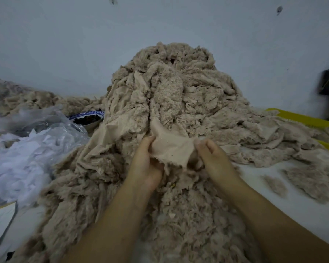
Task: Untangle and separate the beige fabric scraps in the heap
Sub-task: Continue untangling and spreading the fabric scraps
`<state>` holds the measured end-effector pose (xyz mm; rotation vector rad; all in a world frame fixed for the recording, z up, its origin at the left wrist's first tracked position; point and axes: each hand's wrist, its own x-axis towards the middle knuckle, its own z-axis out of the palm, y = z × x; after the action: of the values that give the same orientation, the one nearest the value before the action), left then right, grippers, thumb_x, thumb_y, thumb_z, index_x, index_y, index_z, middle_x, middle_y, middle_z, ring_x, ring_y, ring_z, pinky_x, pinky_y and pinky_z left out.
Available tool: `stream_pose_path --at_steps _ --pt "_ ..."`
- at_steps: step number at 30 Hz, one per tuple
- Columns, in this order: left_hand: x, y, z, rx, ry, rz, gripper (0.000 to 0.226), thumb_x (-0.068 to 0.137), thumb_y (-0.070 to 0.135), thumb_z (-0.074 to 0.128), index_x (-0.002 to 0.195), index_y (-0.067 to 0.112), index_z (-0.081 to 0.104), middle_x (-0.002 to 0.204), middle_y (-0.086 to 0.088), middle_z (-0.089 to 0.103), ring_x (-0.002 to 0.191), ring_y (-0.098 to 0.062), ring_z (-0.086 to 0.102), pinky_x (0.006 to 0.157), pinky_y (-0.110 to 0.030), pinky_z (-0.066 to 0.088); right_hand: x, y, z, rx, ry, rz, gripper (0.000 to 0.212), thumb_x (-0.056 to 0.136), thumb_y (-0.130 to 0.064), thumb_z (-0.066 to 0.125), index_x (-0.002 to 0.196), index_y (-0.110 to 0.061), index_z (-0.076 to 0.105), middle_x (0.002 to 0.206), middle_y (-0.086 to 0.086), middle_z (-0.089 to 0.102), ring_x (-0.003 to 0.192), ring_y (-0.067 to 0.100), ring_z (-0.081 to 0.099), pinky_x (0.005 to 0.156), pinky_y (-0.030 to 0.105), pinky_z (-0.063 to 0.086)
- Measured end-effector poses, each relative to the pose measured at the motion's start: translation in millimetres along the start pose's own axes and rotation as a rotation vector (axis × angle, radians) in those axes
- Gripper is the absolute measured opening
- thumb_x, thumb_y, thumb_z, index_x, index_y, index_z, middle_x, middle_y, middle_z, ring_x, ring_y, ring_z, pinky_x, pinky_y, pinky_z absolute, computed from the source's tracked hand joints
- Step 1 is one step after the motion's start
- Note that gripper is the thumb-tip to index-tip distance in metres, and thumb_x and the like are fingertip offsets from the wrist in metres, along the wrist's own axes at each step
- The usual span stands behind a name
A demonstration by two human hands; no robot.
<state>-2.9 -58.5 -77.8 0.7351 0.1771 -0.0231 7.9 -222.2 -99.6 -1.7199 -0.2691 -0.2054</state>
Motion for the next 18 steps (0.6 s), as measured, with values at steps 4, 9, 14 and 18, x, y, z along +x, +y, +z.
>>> stream_pose_path --at_steps 4,9,14,18 --pt "-2 0 -1 0.041 0.032 -0.013 0.022 0.099 0.025 0.055 0.080 0.015 0.059 0.061 0.000 0.061 0.052 -0.011 0.059 0.055 -0.024 0.051 6 -2 -5 0.167 0.125 0.095 0.033 0.104 -0.038 0.044 0.079 -0.017 0.052 0.056 -0.010 0.056 0.049 0.006 0.049 0.052 0.020 0.040" --pt "-17 -4 8 0.375 -0.245 -0.140 0.052 0.084 0.067 0.058 0.095 0.020 0.076 0.072 0.002 0.071 0.052 -0.007 0.061 0.049 -0.018 0.050 1 -7 -2 -0.011 0.084 -0.087 0.023 0.102 -0.039 0.049 0.082 -0.031 0.058 0.065 -0.022 0.059 0.056 -0.006 0.051 0.051 0.008 0.038" --pt "-19 -12 11 0.523 -0.166 -0.098 0.026 0.078 0.036 0.074 0.060 0.019 0.073 0.051 0.005 0.057 0.038 -0.004 0.043 0.038 -0.016 0.034 -2 -4 -1 -0.013 0.075 -0.156 0.012 0.101 -0.035 0.051 0.092 -0.034 0.059 0.088 -0.013 0.065 0.079 0.002 0.060 0.067 0.014 0.047" --pt "-14 -4 9 0.181 -0.099 -0.063 0.025 0.094 0.030 0.062 0.089 0.007 0.070 0.066 -0.008 0.067 0.051 -0.012 0.062 0.046 -0.019 0.053 -5 -7 -5 -0.191 0.166 -0.271 0.024 0.096 -0.052 0.047 0.107 -0.031 0.051 0.114 -0.013 0.045 0.099 -0.007 0.050 0.078 0.004 0.041"
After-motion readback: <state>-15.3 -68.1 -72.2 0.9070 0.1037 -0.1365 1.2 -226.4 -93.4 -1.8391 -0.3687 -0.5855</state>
